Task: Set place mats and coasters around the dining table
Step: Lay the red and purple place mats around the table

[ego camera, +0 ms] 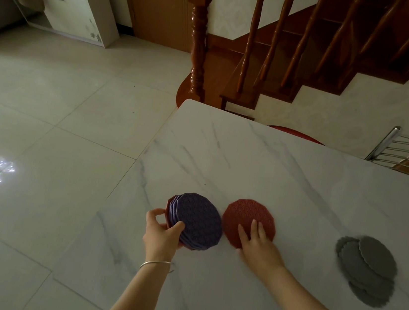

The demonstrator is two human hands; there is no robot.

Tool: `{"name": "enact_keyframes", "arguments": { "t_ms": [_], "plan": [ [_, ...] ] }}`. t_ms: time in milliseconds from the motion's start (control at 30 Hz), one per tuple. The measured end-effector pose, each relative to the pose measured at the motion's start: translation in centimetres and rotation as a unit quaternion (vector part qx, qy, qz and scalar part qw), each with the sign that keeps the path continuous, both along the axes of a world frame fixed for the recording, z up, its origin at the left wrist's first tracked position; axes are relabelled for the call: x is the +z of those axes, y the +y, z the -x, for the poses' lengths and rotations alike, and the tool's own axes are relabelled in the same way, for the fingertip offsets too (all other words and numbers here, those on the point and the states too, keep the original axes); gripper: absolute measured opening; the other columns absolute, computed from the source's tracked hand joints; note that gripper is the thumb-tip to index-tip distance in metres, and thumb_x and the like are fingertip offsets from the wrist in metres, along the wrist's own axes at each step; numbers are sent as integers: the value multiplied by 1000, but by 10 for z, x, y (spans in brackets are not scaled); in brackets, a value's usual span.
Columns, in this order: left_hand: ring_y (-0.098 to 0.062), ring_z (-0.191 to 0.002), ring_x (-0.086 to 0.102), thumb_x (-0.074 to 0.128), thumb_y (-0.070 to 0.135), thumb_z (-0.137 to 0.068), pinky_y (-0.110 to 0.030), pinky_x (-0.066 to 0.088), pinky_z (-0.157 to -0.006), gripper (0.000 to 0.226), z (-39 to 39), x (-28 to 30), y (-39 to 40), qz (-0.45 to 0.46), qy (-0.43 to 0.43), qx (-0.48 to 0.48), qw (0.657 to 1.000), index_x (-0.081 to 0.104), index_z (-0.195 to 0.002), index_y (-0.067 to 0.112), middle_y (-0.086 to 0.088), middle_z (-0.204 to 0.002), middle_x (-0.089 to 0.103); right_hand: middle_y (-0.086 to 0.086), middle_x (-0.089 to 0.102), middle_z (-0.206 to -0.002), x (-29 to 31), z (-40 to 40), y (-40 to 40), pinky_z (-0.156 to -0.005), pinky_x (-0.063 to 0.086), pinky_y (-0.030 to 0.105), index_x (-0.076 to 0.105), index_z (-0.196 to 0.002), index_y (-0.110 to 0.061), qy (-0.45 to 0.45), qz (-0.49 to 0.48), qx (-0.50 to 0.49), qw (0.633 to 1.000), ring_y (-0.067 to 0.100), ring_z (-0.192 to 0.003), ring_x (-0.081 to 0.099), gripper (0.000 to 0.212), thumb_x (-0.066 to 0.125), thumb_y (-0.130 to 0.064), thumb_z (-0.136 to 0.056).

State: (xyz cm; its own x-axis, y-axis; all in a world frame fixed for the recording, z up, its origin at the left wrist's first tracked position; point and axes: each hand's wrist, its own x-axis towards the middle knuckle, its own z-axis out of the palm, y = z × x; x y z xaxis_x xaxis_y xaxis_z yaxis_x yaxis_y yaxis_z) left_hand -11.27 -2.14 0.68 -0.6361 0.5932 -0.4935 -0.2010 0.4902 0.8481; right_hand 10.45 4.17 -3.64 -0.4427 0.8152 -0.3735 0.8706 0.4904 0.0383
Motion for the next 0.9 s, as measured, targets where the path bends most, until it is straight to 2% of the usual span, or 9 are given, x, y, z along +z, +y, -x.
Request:
{"name": "enact_keyframes", "arguments": {
  "t_ms": [67,100,133,200,300,467,567,667,900],
  "plan": [
    [-21,-74,66,68,5,-74,-36,59,-53,47,0,1,0,1,-4,0,1000,47,-114,20,-9,-82,63,36,66,-97,6,0,-2,-46,58,36,69,-106,-6,-24,-60,16,998,45,-87,67,54,82,-25,-57],
    [-21,-74,66,68,5,-74,-35,59,-52,48,1,1,1,2,-5,0,1000,48,-114,20,-9,-82,63,35,68,-90,7,0,-1,-40,55,33,71,-102,-5,-11,-98,36,994,42,-79,69,47,79,-17,-58],
    [-21,-74,66,68,5,-74,-34,58,-50,48,1,1,1,3,-5,0,1000,48,-114,20,-9,-82,63,37,66,-92,8,1,0,-42,56,34,68,-106,-2,13,-112,49,992,43,-80,69,44,74,-9,-62],
    [-21,-74,66,68,5,-73,-34,58,-50,48,0,3,1,4,-6,-1,1000,47,-114,20,-9,-82,63,42,52,-119,15,5,5,-69,59,42,48,-129,4,101,-82,19,991,46,-107,59,52,61,0,-79],
    [-22,-73,66,68,4,-73,-35,59,-51,48,-2,5,2,6,-10,0,1000,48,-114,20,-9,-82,63,17,34,-148,35,18,10,-92,49,36,21,-145,-7,227,-98,-115,962,25,-128,46,55,41,-10,-94],
    [-20,-71,65,68,6,-73,-34,58,-51,47,-3,6,4,13,-11,10,1000,48,-114,19,-9,-81,64,11,66,-117,72,62,0,-68,49,35,44,-132,-13,386,-105,-227,888,29,-89,65,45,45,-2,-88],
    [-22,-73,67,67,7,-76,-34,59,-52,45,-4,5,3,12,-21,16,1000,48,-115,19,-12,-84,65,-4,55,-133,64,87,-22,-89,48,30,37,-139,-26,419,-7,-137,897,17,-108,58,53,40,-4,-91],
    [-25,-77,69,64,17,-81,-32,57,-50,35,-3,7,3,6,-43,35,998,49,-112,21,-13,-86,67,6,40,-147,48,98,-36,-109,31,29,39,-139,-19,384,89,-84,915,18,-134,36,47,37,-4,-94],
    [-29,-85,69,74,15,-76,-35,58,-58,27,1,0,4,22,-76,-40,996,57,-97,14,-19,-97,69,1,49,-140,41,87,-30,-109,33,25,50,-132,-18,413,102,-98,900,12,-130,41,43,38,-3,-93]
  ]
}}
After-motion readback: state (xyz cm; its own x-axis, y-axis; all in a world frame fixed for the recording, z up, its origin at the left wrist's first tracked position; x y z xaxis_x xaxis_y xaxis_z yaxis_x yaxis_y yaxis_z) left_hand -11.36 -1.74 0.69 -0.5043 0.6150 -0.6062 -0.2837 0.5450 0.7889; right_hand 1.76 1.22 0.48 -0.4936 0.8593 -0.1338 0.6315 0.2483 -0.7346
